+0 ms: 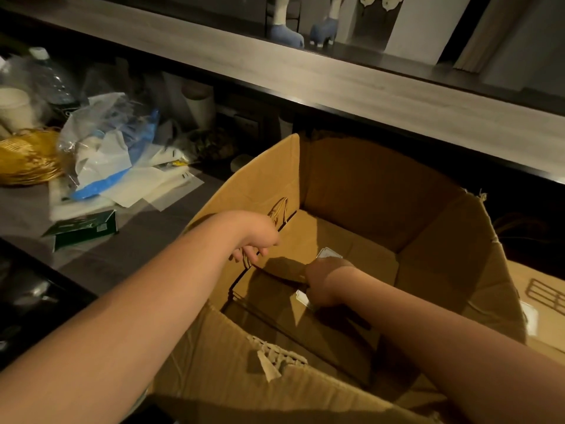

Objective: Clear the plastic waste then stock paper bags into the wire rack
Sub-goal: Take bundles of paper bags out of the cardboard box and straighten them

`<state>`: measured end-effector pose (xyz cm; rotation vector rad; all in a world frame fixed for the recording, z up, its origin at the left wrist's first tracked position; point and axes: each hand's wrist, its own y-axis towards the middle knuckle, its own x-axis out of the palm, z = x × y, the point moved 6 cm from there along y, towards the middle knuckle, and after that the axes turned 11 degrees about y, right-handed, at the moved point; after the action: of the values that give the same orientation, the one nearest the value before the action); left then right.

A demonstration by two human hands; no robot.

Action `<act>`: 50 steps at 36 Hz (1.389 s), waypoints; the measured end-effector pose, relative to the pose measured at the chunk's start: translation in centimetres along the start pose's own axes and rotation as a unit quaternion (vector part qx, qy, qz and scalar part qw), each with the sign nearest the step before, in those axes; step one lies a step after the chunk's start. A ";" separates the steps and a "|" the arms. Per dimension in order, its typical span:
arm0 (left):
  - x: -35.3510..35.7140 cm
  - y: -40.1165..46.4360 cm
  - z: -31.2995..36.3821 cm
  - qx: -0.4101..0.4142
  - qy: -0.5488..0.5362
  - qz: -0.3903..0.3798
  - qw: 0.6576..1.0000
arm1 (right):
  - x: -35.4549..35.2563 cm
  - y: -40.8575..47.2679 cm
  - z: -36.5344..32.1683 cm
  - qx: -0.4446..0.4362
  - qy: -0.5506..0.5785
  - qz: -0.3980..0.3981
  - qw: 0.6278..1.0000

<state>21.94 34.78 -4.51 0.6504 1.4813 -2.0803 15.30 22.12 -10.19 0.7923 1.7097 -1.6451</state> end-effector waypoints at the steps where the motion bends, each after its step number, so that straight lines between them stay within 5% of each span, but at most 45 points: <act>1: 0.0 0.0 0.0 0.000 -0.001 -0.002 1.000 | 0.2 -0.1 -0.5 -0.004 0.008 -0.015 1.000; 23: 0.1 0.0 0.1 0.007 0.009 -0.001 1.000 | 2.7 -1.1 -2.7 0.011 0.032 -0.062 0.998; 37: 1.2 -1.2 0.1 0.016 0.060 -0.107 0.992 | -4.7 -2.7 2.0 0.072 0.077 -0.003 0.994; 41: 1.5 -1.7 0.7 0.050 0.068 -0.125 0.989 | -8.4 -4.5 3.9 0.087 0.161 0.067 0.981; 45: 1.4 -2.8 2.3 0.099 -0.061 -0.132 0.984 | -10.3 -6.4 4.4 0.059 0.309 0.069 0.947; 50: 0.8 -4.1 4.5 0.199 -0.337 -0.192 0.900 | -9.7 -7.5 1.0 -0.016 0.316 0.000 0.949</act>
<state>18.28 31.56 -0.84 -0.2696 0.8290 -2.5645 15.49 20.82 2.10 1.4116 2.1464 -1.4400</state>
